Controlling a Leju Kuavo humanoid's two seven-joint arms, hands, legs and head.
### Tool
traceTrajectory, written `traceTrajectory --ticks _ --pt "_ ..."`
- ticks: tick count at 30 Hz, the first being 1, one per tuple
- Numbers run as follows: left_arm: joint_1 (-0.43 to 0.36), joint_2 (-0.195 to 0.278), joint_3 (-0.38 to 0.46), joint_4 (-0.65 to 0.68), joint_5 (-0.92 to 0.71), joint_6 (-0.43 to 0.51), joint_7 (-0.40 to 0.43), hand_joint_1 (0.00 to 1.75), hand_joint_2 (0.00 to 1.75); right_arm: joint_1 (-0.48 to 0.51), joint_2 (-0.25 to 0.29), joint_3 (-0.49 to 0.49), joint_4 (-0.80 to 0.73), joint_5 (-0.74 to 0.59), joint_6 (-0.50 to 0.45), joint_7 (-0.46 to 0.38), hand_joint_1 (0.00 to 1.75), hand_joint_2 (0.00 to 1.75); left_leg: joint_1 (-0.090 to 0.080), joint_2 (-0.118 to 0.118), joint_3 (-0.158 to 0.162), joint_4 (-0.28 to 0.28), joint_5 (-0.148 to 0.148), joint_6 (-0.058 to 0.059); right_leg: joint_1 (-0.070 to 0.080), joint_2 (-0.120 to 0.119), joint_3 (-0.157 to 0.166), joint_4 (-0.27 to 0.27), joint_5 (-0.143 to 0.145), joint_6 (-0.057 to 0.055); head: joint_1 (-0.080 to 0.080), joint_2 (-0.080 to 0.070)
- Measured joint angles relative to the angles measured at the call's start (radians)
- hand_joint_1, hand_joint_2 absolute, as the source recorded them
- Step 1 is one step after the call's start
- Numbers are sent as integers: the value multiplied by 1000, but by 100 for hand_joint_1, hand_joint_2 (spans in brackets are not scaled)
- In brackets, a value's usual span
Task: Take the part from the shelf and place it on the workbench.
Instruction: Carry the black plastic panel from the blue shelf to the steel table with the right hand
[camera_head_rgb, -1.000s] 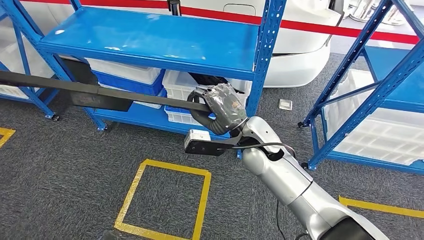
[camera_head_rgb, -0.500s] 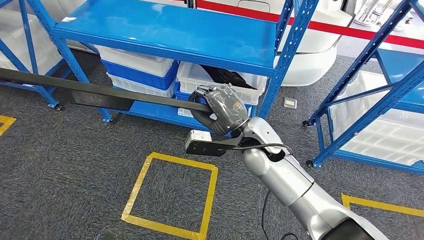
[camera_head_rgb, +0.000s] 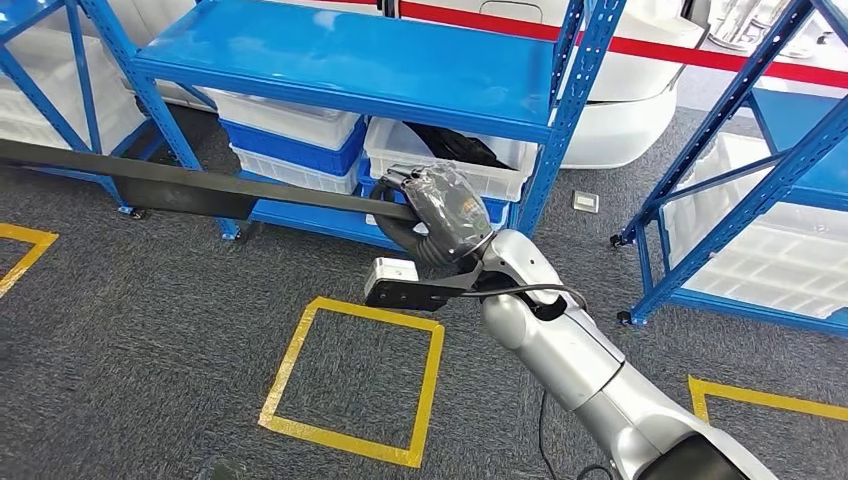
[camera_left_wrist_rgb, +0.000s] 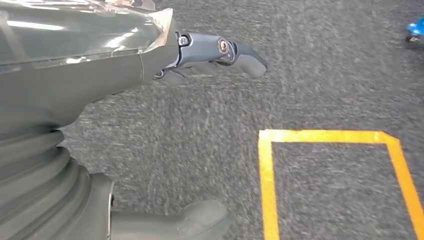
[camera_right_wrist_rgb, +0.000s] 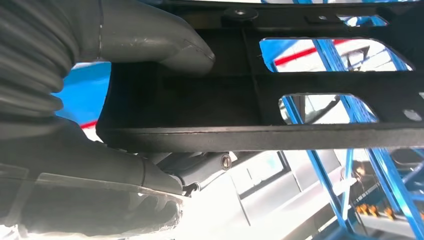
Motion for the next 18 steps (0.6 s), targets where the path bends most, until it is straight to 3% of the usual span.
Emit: traceTrajectory --ticks 2,3,4,5,7,9,11,13,14,15,16,18 --pt "1 3 0 0 0 2 -2 0 175 4 0 1 1 1 0 0 166 175 16 8 78 -101 31 -28 -14 -1 -25 31 -5 19 0 0" --pt "1 2 0 0 0 4 -4 0 175 5 1 1 1 1 0 0 166 175 20 6 113 -146 46 -36 -17 -1 -40 48 -10 31 -3 0" --pt "2 2 0 0 0 5 -5 0 175 4 3 2 1 4 -1 0 166 175 21 2 132 -172 51 -35 -15 0 -52 67 -17 43 -4 0" --pt "2 2 -1 0 0 5 -7 0 175 4 4 3 1 7 -1 1 166 175 18 -4 134 -174 44 -24 -12 2 -61 83 -23 53 -6 0" --pt "2 4 -1 1 0 7 -10 0 175 3 6 4 1 15 -2 1 166 175 12 -13 123 -161 37 12 -7 6 -71 100 -28 67 -5 0" --pt "1 5 -2 1 0 10 -12 0 175 3 6 4 1 18 -2 1 166 175 8 -12 117 -162 39 38 -12 6 -87 124 -40 73 -4 0" --pt "1 5 -2 1 -1 12 -13 0 175 3 5 4 1 19 -2 1 166 175 8 -10 112 -164 47 53 -17 7 -129 210 -83 71 -2 0" --pt "2 6 -3 1 -1 14 -13 0 175 2 5 5 2 19 -2 1 166 175 5 -11 105 -164 51 59 -16 7 -187 337 -136 69 0 0" --pt "2 6 -3 1 0 14 -13 0 175 3 4 6 3 19 -2 1 166 175 2 -11 103 -164 52 61 -16 7 -204 376 -147 70 0 0" --pt "3 6 -3 1 0 14 -13 0 175 3 4 8 4 19 -2 2 166 175 -1 -12 102 -163 53 62 -15 7 -203 379 -143 72 0 0" --pt "3 6 -3 1 0 14 -13 0 175 3 4 9 5 19 -2 2 166 175 -3 -13 102 -163 53 63 -13 7 -182 341 -124 74 0 0" --pt "4 4 -4 1 0 14 -13 0 175 0 4 11 6 19 -2 2 166 175 -6 -14 102 -164 54 62 -5 7 -111 204 -74 70 -1 0"
